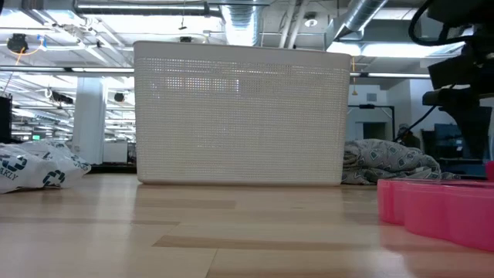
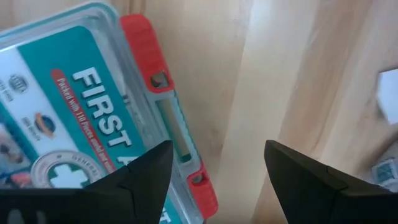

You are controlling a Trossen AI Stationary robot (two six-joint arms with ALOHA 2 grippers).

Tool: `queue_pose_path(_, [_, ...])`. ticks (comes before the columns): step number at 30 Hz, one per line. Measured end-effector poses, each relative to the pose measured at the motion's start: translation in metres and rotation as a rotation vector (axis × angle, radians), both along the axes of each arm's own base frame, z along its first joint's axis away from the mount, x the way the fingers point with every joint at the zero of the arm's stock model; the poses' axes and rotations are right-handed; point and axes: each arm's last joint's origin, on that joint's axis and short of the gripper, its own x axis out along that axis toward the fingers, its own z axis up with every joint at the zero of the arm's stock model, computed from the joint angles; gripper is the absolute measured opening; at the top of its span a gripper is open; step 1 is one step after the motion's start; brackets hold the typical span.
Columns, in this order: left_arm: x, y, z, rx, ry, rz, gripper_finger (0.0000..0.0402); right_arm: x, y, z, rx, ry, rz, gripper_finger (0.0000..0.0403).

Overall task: Pick & place medical supplies in basket/bin
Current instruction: Put the first aid kit into the white bin

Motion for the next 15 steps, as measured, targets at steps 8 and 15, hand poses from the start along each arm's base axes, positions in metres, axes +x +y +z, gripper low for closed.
queue_pose_path(8, [0.000, 0.000, 0.000, 0.002, -0.001, 0.001, 0.0117, 0.004, -0.009, 0.000, 0.108, 0.051, -0.011, 0.0249])
queue_pose_path(15, [0.000, 0.000, 0.000, 0.003, -0.001, 0.002, 0.0117, 0.007, -0.018, 0.000, 0.113, 0.049, -0.058, 0.0249])
